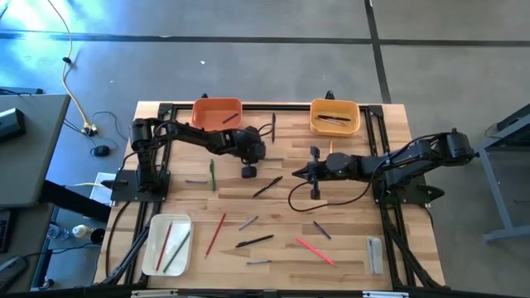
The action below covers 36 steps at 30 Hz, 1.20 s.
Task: Sort crayons/erasers/pens/pencils in bins
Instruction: Put the gray crayon into the orange bin
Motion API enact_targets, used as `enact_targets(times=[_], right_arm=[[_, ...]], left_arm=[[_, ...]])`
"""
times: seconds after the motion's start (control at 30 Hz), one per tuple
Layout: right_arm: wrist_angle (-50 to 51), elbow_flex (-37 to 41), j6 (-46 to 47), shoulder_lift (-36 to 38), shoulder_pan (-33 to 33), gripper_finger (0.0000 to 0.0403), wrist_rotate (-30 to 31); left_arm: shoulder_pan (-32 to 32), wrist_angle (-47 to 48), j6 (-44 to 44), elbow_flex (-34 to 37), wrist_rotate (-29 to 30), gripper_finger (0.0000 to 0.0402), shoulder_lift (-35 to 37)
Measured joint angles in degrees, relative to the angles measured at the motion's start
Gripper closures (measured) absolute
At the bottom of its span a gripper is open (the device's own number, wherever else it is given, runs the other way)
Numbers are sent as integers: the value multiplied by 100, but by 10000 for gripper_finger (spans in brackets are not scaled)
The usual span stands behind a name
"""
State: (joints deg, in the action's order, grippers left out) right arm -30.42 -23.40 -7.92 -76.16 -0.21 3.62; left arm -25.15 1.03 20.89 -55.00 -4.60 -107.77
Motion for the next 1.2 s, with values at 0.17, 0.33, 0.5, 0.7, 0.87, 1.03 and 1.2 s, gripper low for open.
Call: enact_targets(times=[0.17, 0.33, 0.5, 0.7, 0.87, 1.03, 1.2], right_arm=[[22, 0, 0, 0, 0, 403, 2], [22, 0, 17, 0, -2, 403, 31], [22, 0, 17, 0, 0, 403, 28], [21, 0, 17, 0, -2, 403, 24], [23, 0, 17, 0, -2, 403, 20], [24, 0, 17, 0, -2, 403, 17], [22, 0, 17, 0, -2, 403, 7]], left_arm=[[11, 206, 12, -4, 34, 401, 7], [20, 62, -203, -4, 207, 391, 7], [46, -227, -231, -8, 315, 358, 9], [6, -279, -274, -11, 15, 315, -121], [2, -637, -274, -15, -9, 292, -299], [0, -773, -230, -15, -30, 295, -330], [-9, -695, -150, -17, -53, 336, -330]])
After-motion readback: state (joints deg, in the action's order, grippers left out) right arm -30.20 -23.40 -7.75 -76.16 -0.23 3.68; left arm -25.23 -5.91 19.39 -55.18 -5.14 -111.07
